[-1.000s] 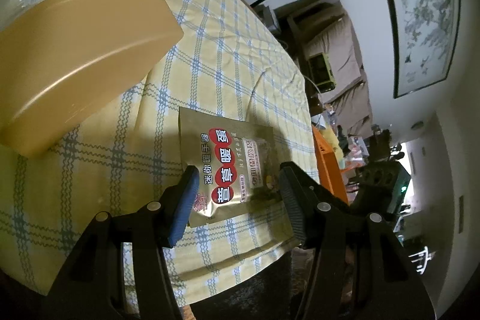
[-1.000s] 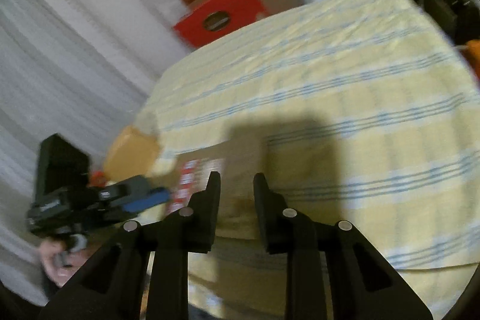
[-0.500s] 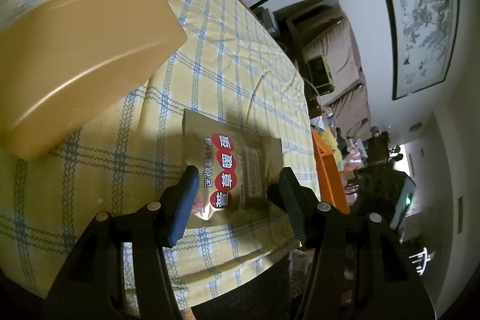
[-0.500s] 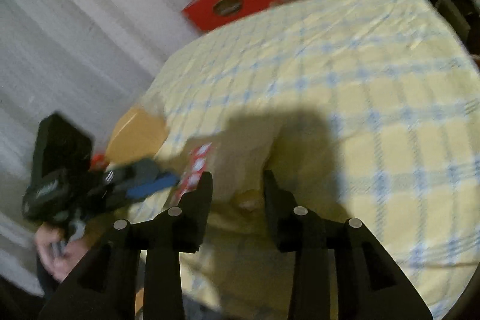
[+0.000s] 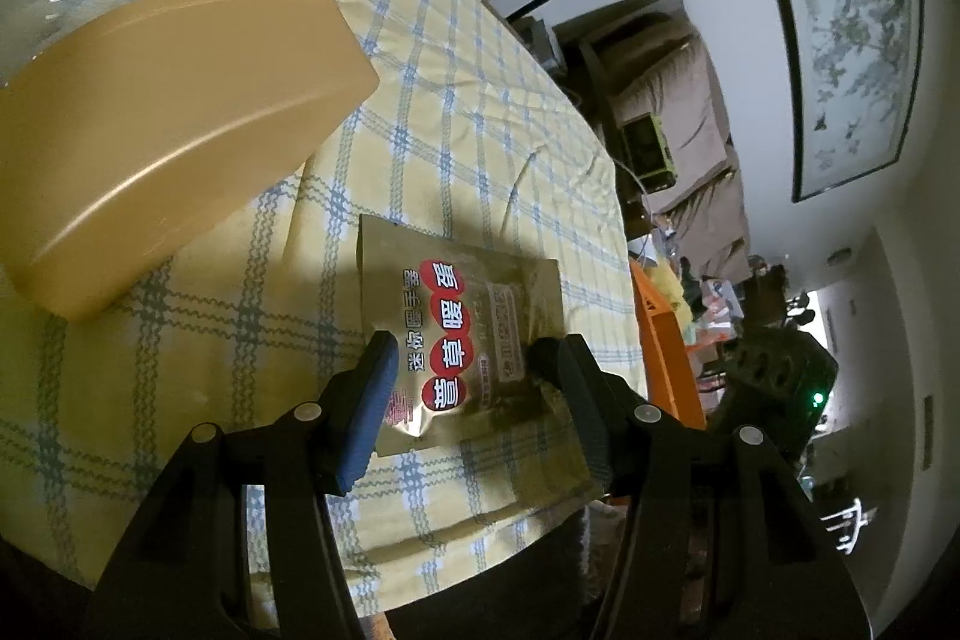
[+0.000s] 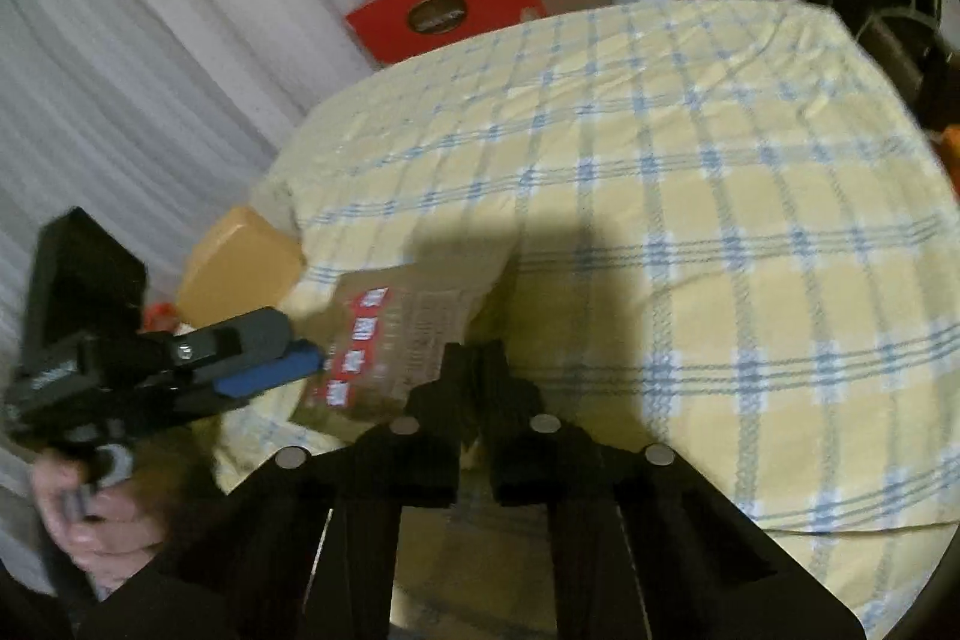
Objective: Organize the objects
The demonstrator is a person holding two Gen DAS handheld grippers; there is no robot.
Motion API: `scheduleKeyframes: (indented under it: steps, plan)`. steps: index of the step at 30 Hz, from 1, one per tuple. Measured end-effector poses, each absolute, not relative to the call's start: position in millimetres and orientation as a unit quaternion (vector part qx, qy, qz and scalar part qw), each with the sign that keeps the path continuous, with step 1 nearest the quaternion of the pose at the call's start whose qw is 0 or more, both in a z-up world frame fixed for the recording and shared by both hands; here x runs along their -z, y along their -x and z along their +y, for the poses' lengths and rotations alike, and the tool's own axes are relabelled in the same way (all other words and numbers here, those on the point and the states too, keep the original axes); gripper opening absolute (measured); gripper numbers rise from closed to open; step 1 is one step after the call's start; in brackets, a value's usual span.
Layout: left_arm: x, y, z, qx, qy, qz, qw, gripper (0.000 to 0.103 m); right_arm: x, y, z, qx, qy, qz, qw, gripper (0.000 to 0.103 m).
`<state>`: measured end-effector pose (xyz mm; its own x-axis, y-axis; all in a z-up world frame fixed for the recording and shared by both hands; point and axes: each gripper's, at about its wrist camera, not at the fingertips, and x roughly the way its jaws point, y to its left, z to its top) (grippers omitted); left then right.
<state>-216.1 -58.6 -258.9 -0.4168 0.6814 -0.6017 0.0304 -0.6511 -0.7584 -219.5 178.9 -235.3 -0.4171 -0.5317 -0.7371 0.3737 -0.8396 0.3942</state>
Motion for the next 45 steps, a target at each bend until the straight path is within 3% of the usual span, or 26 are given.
scheduleKeyframes:
  steps: [3, 7, 13, 16, 20, 31, 40, 45]
  plan:
    - [256, 216, -63, -0.758, 0.506, -0.355, 0.205, 0.053, 234, 216, 172, 0.852, -0.460, -0.063, 0.243, 0.000]
    - [247, 211, -84, -0.789, 0.490, -0.347, 0.134, 0.057, 237, 216, 181, 0.844, -0.463, -0.101, 0.250, 0.000]
    - [249, 212, -66, -0.784, 0.508, -0.317, 0.165, 0.057, 223, 199, 198, 0.839, -0.456, -0.139, 0.264, 0.000]
    - [252, 213, -49, -0.772, 0.520, -0.311, 0.190, 0.048, 217, 191, 196, 0.837, -0.454, -0.135, 0.273, 0.000]
    - [249, 213, -46, -0.770, 0.521, -0.313, 0.194, 0.048, 214, 188, 185, 0.845, -0.456, -0.100, 0.263, 0.000]
    - [248, 214, -30, -0.739, 0.535, -0.325, 0.250, 0.048, 224, 185, 180, 0.835, -0.469, -0.096, 0.271, 0.000]
    - [234, 200, -54, -0.765, 0.539, -0.291, 0.198, 0.048, 208, 134, 207, 0.843, -0.463, -0.088, 0.258, 0.000]
    - [238, 196, -38, -0.754, 0.562, -0.264, 0.215, 0.048, 213, 137, 227, 0.843, -0.476, -0.087, 0.233, 0.000]
